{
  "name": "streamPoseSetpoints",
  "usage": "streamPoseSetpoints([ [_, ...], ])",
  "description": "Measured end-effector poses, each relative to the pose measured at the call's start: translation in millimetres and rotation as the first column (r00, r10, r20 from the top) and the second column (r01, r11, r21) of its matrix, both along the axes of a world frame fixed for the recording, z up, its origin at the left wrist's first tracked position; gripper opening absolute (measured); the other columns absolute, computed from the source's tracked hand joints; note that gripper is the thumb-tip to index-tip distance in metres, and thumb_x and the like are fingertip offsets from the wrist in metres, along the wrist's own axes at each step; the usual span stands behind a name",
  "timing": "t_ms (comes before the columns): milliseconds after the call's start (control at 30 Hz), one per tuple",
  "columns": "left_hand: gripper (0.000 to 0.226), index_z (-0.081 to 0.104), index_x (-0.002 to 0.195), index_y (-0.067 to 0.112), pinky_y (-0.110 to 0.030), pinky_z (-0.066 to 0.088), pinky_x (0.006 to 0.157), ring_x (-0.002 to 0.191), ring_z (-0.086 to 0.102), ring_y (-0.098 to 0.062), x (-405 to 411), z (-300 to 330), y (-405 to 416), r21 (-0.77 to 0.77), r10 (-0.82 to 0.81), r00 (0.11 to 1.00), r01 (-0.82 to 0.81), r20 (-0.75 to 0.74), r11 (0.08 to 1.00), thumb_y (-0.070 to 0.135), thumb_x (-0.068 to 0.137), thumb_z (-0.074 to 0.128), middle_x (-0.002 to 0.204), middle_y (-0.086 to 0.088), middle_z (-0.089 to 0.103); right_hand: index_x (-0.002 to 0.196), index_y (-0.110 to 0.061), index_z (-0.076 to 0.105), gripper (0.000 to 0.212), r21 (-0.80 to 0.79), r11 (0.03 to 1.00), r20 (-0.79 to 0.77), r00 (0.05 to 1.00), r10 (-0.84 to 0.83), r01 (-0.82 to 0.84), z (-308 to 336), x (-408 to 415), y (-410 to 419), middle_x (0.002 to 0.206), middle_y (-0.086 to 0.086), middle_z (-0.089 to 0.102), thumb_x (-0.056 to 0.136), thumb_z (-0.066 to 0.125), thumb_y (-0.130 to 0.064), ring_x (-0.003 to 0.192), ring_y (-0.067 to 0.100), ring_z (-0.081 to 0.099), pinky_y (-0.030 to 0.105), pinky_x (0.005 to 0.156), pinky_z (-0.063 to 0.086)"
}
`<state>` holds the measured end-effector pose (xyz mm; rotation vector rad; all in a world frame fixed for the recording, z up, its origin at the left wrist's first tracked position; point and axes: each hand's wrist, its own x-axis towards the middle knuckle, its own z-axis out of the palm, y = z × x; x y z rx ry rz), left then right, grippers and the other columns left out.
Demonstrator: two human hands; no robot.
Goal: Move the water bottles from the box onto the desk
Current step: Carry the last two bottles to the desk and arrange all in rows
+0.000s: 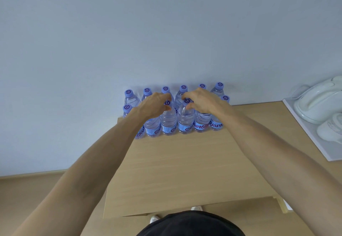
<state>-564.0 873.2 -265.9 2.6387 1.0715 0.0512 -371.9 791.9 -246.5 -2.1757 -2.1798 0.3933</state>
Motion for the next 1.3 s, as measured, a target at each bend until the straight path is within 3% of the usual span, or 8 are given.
streamPoseSetpoints([
  [100,0.030,0.053,0.119,0.017,-0.039,0.045,0.076,0.102,0.058,-0.032,0.2,-0.4,-2.0,0.009,0.013,1.000,-0.013,-0.005,1.000,0.031,0.094,0.058,0.117,-0.009,0.060,0.134,-0.018,0.053,0.053,0.039,0.999,-0.015,0.999,-0.035,0.036,-2.4,5.6,-4.5,0.108,0.015,0.061,0.087,0.070,-0.036,0.103,0.032,0.058,0.035,0.074,0.044],
  [233,0.029,0.053,0.119,0.017,-0.036,0.041,0.073,0.103,0.058,-0.031,1.3,-1.3,-2.9,0.047,0.004,1.000,-0.003,-0.024,0.999,0.031,0.095,0.056,0.117,-0.008,0.061,0.127,-0.020,0.059,0.046,0.109,0.992,0.040,0.997,-0.064,0.060,-0.4,24.5,-13.8,0.106,0.011,0.062,0.087,0.067,-0.042,0.111,0.030,0.050,0.038,0.084,0.040],
  [400,0.048,0.050,0.129,0.015,-0.034,0.038,0.084,0.111,0.050,-0.028,9.7,3.3,-14.7,0.233,-0.023,1.000,0.025,-0.008,0.972,0.043,0.091,0.059,0.122,-0.006,0.056,0.115,-0.018,0.064,0.033,0.134,0.983,0.022,0.991,-0.128,0.124,-1.5,55.8,-26.6,0.108,0.004,0.066,0.094,0.057,-0.042,0.109,0.028,0.053,0.036,0.087,0.038],
  [533,0.046,0.051,0.129,0.015,-0.037,0.041,0.091,0.111,0.050,-0.029,40.7,9.5,-29.9,0.235,-0.103,0.986,0.071,0.130,0.969,0.037,0.090,0.062,0.119,-0.006,0.058,0.113,-0.018,0.065,0.032,0.105,0.983,-0.008,0.988,-0.153,0.153,5.4,82.9,-33.1,0.106,0.006,0.061,0.094,0.056,-0.042,0.103,0.029,0.056,0.036,0.083,0.044],
  [667,0.047,0.048,0.135,0.017,-0.037,0.039,0.092,0.114,0.050,-0.028,77.8,10.1,-44.7,0.205,-0.118,0.990,0.101,0.074,0.974,0.036,0.094,0.057,0.122,-0.006,0.058,0.120,-0.016,0.061,0.037,0.008,0.992,-0.032,0.992,-0.123,0.123,10.1,102.7,-37.7,0.110,0.009,0.055,0.090,0.064,-0.037,0.103,0.028,0.055,0.036,0.082,0.046],
  [900,0.042,0.048,0.136,0.024,-0.038,0.036,0.094,0.109,0.054,-0.029,115.0,2.1,-55.3,0.211,-0.072,0.996,0.081,-0.050,0.974,0.039,0.097,0.049,0.117,-0.005,0.063,0.065,-0.020,0.042,0.038,-0.050,0.988,-0.038,0.989,-0.146,0.144,-2.0,121.0,-35.7,0.078,0.006,0.050,0.090,0.062,-0.040,0.073,0.028,0.053,0.033,0.061,0.039],
  [1167,0.029,0.059,0.117,0.017,-0.034,0.039,0.078,0.098,0.059,-0.029,130.9,0.8,-54.1,0.209,0.008,0.999,0.004,-0.054,0.978,0.036,0.094,0.055,0.102,-0.008,0.066,0.092,-0.015,0.059,0.009,-0.029,1.000,-0.104,0.994,-0.015,0.012,-7.0,131.8,-36.0,0.098,0.008,0.056,0.093,0.062,-0.023,0.080,0.025,0.051,0.030,0.068,0.039],
  [1300,0.031,0.059,0.117,0.017,-0.037,0.044,0.081,0.099,0.059,-0.029,132.9,2.6,-49.5,0.196,0.006,0.996,0.011,-0.086,0.981,0.036,0.093,0.056,0.105,-0.008,0.066,0.105,-0.012,0.064,0.027,-0.029,0.999,-0.110,0.993,-0.033,0.030,-5.4,138.6,-35.9,0.096,0.008,0.060,0.090,0.064,-0.035,0.086,0.027,0.059,0.037,0.074,0.051],
])
